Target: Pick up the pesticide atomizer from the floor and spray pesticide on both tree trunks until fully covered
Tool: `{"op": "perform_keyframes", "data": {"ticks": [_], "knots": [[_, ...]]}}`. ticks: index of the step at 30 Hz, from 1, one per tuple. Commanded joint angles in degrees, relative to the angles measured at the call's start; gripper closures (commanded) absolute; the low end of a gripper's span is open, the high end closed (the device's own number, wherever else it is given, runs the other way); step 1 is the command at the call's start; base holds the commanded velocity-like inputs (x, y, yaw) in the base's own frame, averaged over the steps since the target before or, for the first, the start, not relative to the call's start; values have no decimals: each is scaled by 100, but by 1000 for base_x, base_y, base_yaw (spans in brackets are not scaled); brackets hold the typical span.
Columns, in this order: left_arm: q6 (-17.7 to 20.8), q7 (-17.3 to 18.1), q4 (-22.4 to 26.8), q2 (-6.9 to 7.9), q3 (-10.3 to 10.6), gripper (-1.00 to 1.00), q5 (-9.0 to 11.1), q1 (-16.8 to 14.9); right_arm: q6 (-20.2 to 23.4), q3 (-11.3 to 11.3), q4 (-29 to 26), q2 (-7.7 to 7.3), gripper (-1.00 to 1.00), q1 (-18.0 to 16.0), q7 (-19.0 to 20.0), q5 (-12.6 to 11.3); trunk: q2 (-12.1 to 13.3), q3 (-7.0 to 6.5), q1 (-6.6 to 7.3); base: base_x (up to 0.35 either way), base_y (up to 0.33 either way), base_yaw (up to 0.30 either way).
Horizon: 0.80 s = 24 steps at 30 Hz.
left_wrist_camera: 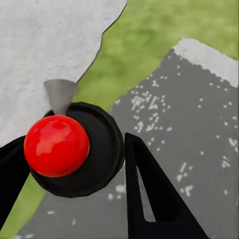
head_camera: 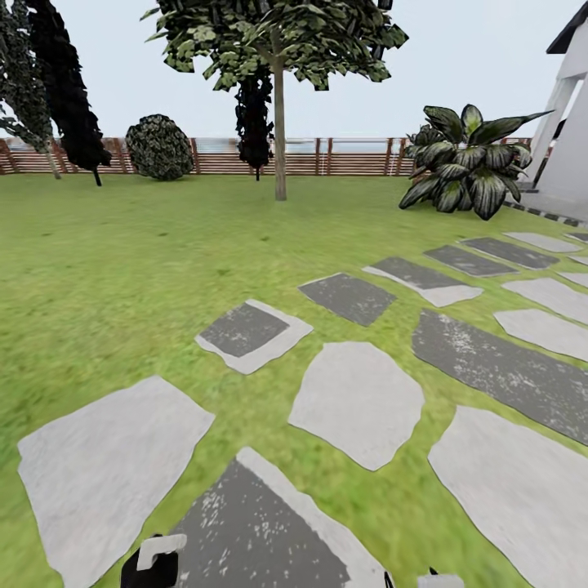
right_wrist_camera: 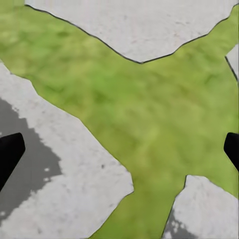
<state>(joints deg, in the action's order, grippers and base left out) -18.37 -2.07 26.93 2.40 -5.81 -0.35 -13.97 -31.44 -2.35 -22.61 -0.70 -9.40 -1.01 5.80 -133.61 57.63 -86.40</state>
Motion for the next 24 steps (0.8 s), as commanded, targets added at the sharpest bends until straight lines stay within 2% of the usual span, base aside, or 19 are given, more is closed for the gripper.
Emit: {"op": "perform_keyframes", "data": {"ticks": [1, 17, 24], "knots": [[0, 4, 2, -1, 0, 100, 0, 0, -4, -4, 74, 6, -100, 0, -2, -12, 0, 0, 0, 338, 0, 0], [0, 4, 4, 1, -5, 100, 0, 0, 0, -4, 990, 8, -100, 0, 20, -7, 0, 0, 0, 338, 0, 0], [0, 3, 5, 6, -7, 100, 0, 0, 14, -8, 1046, 5, -100, 0, 14, 0, 0, 0, 0, 338, 0, 0]]}}
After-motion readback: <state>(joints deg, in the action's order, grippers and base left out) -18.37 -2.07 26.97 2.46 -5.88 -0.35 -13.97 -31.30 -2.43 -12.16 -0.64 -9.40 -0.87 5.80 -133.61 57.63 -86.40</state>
